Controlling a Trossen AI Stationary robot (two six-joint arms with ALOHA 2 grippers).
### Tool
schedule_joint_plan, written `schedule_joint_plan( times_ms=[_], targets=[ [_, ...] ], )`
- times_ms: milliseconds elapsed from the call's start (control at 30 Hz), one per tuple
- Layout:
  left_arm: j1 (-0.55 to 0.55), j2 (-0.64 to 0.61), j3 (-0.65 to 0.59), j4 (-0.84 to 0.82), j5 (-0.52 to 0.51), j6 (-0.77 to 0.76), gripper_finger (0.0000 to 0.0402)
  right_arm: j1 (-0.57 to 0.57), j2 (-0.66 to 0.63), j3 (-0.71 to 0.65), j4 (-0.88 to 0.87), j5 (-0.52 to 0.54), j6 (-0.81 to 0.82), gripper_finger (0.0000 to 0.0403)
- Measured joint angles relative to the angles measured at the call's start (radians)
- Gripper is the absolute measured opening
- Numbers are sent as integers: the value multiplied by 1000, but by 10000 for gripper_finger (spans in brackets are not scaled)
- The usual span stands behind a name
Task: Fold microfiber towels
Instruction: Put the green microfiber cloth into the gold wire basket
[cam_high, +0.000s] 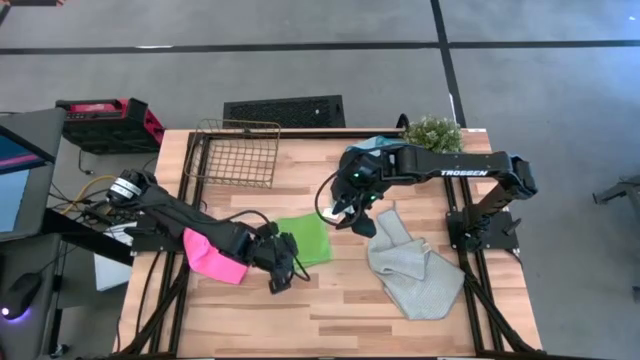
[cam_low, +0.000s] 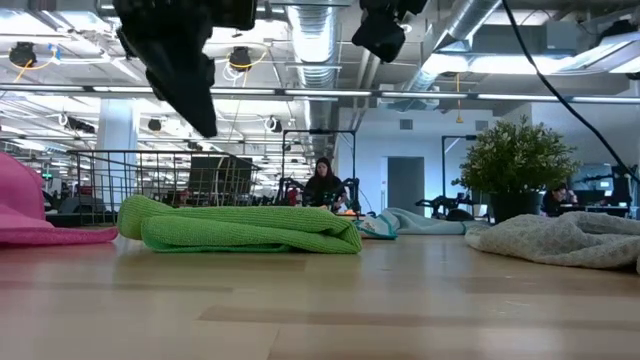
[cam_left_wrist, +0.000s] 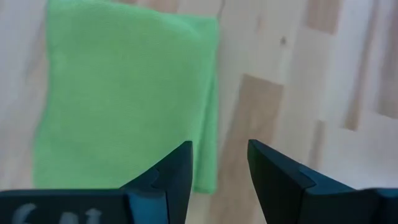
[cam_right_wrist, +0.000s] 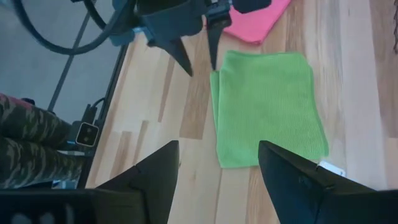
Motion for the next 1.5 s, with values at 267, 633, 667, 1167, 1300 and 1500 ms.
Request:
schedule_joint_plan(
  times_ms=[267,633,667,1167,1300,1500],
  targets=[
    [-3,1,-90,79,-18,58,146,0,3,0,-8,3,-1,244],
    [-27,116,-108,117,-54,86,146,8,3,-5,-46,3,-84,244],
    [-33,123,-108,111,-69,86,146,8,3,-5,-46,3,-86,244],
    [-68,180,-108,176,-68,86,146,6,3,-5,-34,5,-89,244],
    [-68,180,-113,178,-78,70,146,6,3,-5,-34,9,-89,244],
    [-68,180,-150,181,-71,37,146,6,3,-5,-34,10,-89,244]
  ],
)
